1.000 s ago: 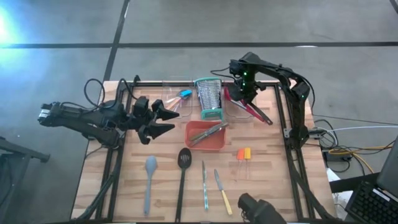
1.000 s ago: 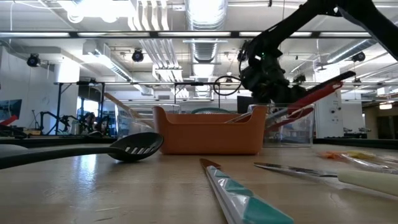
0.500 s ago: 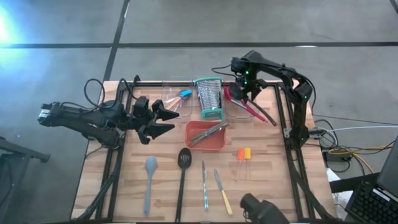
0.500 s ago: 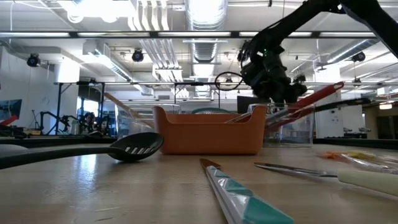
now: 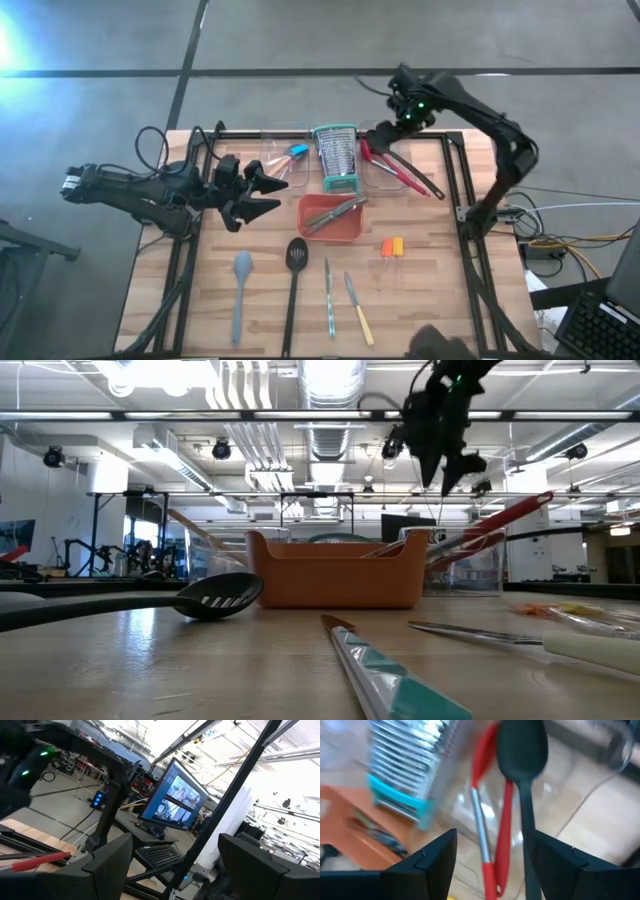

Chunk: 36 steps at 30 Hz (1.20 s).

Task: Pick & Place Kitchen Items
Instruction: Put the yellow knife into the orange bin

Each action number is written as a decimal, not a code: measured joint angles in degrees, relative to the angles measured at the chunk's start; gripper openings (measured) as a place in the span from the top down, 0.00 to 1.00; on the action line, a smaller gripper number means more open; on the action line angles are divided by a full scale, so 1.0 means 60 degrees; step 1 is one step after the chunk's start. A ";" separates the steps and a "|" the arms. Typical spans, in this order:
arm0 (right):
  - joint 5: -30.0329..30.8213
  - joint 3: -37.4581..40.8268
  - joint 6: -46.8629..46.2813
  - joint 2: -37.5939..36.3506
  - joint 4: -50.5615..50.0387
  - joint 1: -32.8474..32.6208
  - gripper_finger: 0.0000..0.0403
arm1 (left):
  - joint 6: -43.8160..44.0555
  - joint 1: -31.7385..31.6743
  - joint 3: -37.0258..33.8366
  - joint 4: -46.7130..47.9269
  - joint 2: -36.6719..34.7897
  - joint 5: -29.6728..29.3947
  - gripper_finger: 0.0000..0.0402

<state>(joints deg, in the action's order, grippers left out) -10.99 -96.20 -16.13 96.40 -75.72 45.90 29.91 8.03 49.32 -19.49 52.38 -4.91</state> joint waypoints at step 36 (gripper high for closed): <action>0.6648 0.0000 -0.3775 -0.3714 0.2059 -0.8031 0.48 | 0.0057 -0.0001 0.0000 0.0315 0.0612 0.0215 0.25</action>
<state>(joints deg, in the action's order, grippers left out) 28.91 -96.20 -38.79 74.12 -63.36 -2.29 30.25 8.03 49.32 -17.59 56.05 -3.62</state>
